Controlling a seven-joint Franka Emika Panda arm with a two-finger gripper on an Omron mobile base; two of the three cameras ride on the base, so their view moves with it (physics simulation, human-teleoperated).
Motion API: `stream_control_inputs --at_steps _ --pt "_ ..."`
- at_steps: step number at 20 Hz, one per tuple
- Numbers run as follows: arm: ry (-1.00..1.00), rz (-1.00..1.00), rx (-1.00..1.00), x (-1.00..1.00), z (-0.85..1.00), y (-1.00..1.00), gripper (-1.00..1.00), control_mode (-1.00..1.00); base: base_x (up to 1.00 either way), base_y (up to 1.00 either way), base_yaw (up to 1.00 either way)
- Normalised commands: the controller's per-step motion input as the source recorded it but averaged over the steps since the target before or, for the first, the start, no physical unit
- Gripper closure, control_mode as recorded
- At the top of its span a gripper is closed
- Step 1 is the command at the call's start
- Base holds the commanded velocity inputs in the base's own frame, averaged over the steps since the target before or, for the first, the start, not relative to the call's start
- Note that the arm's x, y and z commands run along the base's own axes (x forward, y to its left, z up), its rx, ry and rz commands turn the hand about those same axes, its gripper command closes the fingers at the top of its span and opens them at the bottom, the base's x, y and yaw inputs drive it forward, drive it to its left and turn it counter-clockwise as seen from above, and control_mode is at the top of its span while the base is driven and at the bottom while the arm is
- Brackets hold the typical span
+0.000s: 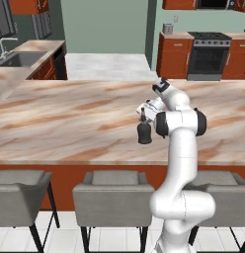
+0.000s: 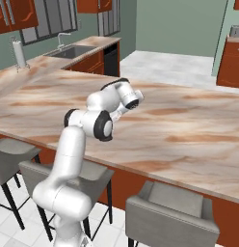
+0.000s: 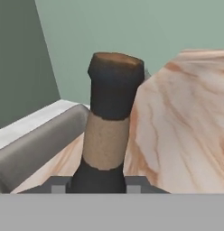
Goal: Get the candle and the liquor from the cabinet and move them to the dining counter.
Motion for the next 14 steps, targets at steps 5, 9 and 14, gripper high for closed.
stream_control_inputs --at_steps 5,9,14 --pt "-0.14 0.05 0.0 -0.12 -0.36 -0.01 1.0 -1.0 0.0 0.0 0.0" --pt "-0.14 0.03 0.0 -0.16 -0.42 -0.07 1.0 -1.0 0.0 0.0 0.0" --pt "-0.13 0.0 0.0 -0.11 -0.43 -0.08 1.0 -1.0 0.0 0.0 0.0"
